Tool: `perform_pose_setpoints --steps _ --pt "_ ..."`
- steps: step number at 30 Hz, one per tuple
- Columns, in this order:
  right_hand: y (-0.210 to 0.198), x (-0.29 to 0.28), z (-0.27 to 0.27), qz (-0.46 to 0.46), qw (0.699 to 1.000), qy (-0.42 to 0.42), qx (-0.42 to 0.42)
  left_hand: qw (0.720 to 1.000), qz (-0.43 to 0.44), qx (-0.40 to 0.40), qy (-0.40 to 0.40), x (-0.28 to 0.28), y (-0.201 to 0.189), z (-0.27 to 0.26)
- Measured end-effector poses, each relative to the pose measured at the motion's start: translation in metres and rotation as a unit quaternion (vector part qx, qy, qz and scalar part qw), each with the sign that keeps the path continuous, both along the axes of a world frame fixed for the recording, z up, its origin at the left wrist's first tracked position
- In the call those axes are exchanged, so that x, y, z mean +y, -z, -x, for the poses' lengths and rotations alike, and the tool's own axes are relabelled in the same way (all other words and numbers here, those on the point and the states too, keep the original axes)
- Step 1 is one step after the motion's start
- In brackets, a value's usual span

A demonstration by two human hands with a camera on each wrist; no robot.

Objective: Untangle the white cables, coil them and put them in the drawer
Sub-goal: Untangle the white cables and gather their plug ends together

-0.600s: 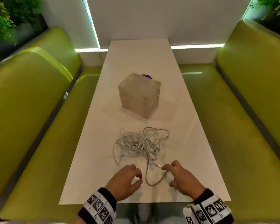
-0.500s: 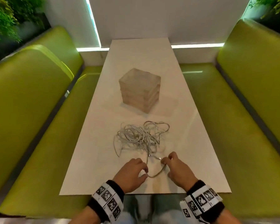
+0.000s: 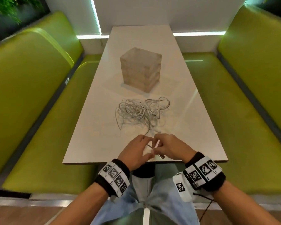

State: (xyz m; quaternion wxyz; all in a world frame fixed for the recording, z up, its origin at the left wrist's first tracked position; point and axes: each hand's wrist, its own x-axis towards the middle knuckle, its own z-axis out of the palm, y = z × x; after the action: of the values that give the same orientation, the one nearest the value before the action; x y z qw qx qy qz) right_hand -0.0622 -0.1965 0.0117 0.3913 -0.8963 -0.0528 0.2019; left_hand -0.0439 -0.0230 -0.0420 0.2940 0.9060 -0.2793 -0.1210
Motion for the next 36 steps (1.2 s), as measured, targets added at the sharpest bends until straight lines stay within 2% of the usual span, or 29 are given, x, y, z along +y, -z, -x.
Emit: perform_pose_setpoints --steps 5,9,11,12,14,16,20,23,25,27,30,31,34,36 --pt "-0.007 0.030 -0.007 -0.175 0.981 0.073 0.032 0.987 0.142 0.056 -0.048 0.010 -0.011 0.011" --pt "-0.012 0.031 -0.021 -0.365 0.921 0.118 0.070 0.973 0.202 0.071 -0.085 0.024 -0.010 0.001" --pt "-0.011 0.028 -0.026 -0.395 0.905 0.138 0.080 0.950 0.258 0.111 -0.135 0.026 -0.008 -0.004" --pt "-0.008 0.027 -0.029 -0.381 0.910 0.144 0.075 0.929 0.301 0.147 -0.158 0.024 -0.010 -0.005" --pt "0.001 0.024 -0.033 -0.305 0.942 0.131 0.053 0.883 0.381 0.192 -0.194 0.019 -0.019 -0.009" --pt "0.008 0.023 -0.036 -0.247 0.965 0.073 0.057 0.847 0.443 0.199 -0.216 0.016 -0.032 -0.014" --pt "0.016 0.033 -0.041 -0.200 0.975 -0.068 0.071 0.791 0.525 0.204 -0.238 0.018 -0.052 -0.024" --pt "0.021 0.031 -0.055 -0.141 0.988 -0.064 0.026 0.728 0.599 0.216 -0.253 0.032 -0.068 -0.031" --pt "0.024 0.020 -0.069 -0.090 0.993 -0.064 -0.033 0.704 0.622 0.204 -0.275 0.050 -0.075 -0.037" --pt "0.028 0.007 -0.082 -0.076 0.993 -0.061 -0.062 0.703 0.616 0.194 -0.297 0.069 -0.076 -0.044" --pt "0.030 -0.002 -0.094 -0.092 0.992 -0.058 -0.070 0.723 0.579 0.196 -0.323 0.085 -0.068 -0.050" --pt "0.029 -0.003 -0.097 -0.091 0.991 -0.059 -0.079 0.740 0.554 0.199 -0.324 0.086 -0.064 -0.050" --pt "0.030 0.002 -0.104 -0.107 0.989 -0.033 -0.101 0.831 0.431 0.194 -0.293 0.078 -0.047 -0.047" --pt "0.030 0.007 -0.106 -0.121 0.986 -0.014 -0.111 0.872 0.367 0.200 -0.255 0.066 -0.039 -0.044"
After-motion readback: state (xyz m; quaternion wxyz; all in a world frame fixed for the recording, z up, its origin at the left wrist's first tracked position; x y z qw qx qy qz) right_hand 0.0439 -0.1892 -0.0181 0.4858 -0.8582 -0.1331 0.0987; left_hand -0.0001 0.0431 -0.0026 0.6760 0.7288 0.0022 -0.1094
